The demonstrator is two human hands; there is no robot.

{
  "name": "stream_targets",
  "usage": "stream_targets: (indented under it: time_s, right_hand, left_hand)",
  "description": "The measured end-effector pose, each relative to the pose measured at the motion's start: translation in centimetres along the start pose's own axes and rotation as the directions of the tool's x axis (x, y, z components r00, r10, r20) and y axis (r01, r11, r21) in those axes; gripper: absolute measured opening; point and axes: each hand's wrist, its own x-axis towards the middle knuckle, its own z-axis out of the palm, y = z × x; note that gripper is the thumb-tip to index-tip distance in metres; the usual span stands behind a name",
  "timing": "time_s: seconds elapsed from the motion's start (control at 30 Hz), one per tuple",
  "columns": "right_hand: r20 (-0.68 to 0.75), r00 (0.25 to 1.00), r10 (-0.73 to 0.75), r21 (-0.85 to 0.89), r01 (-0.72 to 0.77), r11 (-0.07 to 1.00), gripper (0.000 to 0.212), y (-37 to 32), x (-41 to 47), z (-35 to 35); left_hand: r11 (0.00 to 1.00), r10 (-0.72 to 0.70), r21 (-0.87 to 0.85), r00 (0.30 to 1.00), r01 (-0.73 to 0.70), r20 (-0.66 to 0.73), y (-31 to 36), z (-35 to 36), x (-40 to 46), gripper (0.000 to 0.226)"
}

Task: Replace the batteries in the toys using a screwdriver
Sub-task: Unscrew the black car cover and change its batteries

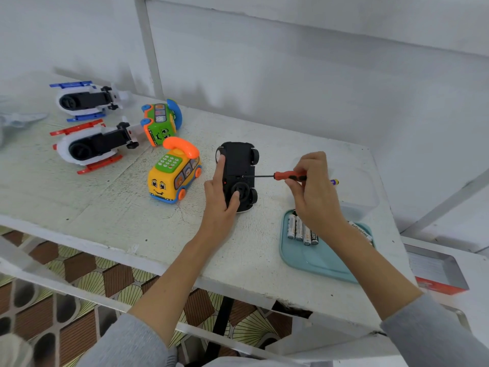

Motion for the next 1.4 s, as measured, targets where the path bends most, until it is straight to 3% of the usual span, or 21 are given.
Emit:
stream_targets:
  time_s: [0.17, 0.23, 0.33, 0.43, 0.53, 0.7, 0.8, 0.97, 1.1, 1.23, 1.3, 1.4]
  right_hand:
    - [-0.028, 0.999, 0.038, -0.185, -0.042, 0.982, 0.032, -0.17, 0.09, 0.11]
    - [-0.006, 0.998, 0.066, -0.117, -0.066, 0.991, 0.026, -0.12, -0.04, 0.20]
    - [0.008, 1.000, -0.015, 0.015, 0.015, 1.000, 0.022, -0.05, -0.06, 0.14]
    - [-0.023, 1.000, -0.021, -0.029, 0.020, 0.999, 0.017, -0.05, 0.03, 0.12]
    - [-0.021, 0.999, 0.050, -0.156, -0.053, 0.986, 0.034, -0.11, 0.05, 0.17]
    - [-0.003, 1.000, -0.022, 0.044, 0.022, 0.999, 0.023, -0.05, 0.16, 0.10]
    - [0.006, 1.000, -0.015, -0.022, 0.015, 1.000, 0.012, 0.16, 0.04, 0.12]
    - [0.032, 0.992, 0.120, -0.165, -0.113, 0.980, 0.037, 0.00, 0.11, -0.08]
    - [0.024, 0.999, 0.039, -0.003, -0.039, 0.999, 0.018, -0.13, 0.07, 0.01]
    - [0.015, 0.999, -0.031, -0.067, 0.032, 0.997, 0.014, -0.12, 0.18, 0.02]
    - [0.012, 1.000, -0.006, -0.165, 0.008, 0.986, 0.027, -0.25, 0.28, -0.11]
    - [0.060, 0.985, 0.164, -0.242, -0.146, 0.959, 0.041, -0.44, 0.43, -0.37]
  left_hand:
    - [1.000, -0.007, -0.001, 1.000, 0.007, -0.006, -0.30, 0.01, 0.06, 0.069]
    - [1.000, -0.012, -0.007, 1.000, 0.012, -0.004, -0.24, 0.03, 0.13, 0.070]
    - [1.000, -0.010, -0.012, 1.000, 0.010, -0.010, -0.15, 0.02, 0.12, 0.071]
    - [1.000, -0.001, 0.002, 1.000, 0.001, -0.010, -0.07, 0.01, 0.05, 0.071]
    - [1.000, -0.004, 0.005, 1.000, 0.004, -0.010, -0.20, -0.02, 0.08, 0.071]
    - [1.000, -0.012, -0.005, 1.000, 0.012, -0.009, -0.26, -0.01, 0.07, 0.071]
    - [1.000, -0.012, -0.003, 1.000, 0.012, -0.012, -0.31, 0.00, 0.13, 0.071]
    - [1.000, -0.011, -0.004, 1.000, 0.011, -0.009, -0.31, -0.03, 0.15, 0.071]
    - [1.000, -0.001, 0.007, 1.000, 0.001, -0.013, -0.09, 0.00, 0.08, 0.070]
    - [1.000, 0.008, 0.012, 1.000, -0.008, -0.016, -0.13, 0.00, 0.03, 0.069]
    - [1.000, 0.000, 0.006, 1.000, 0.000, -0.023, -0.25, 0.01, 0.09, 0.070]
    - [1.000, -0.007, 0.007, 1.000, 0.007, -0.029, -0.27, -0.01, 0.13, 0.071]
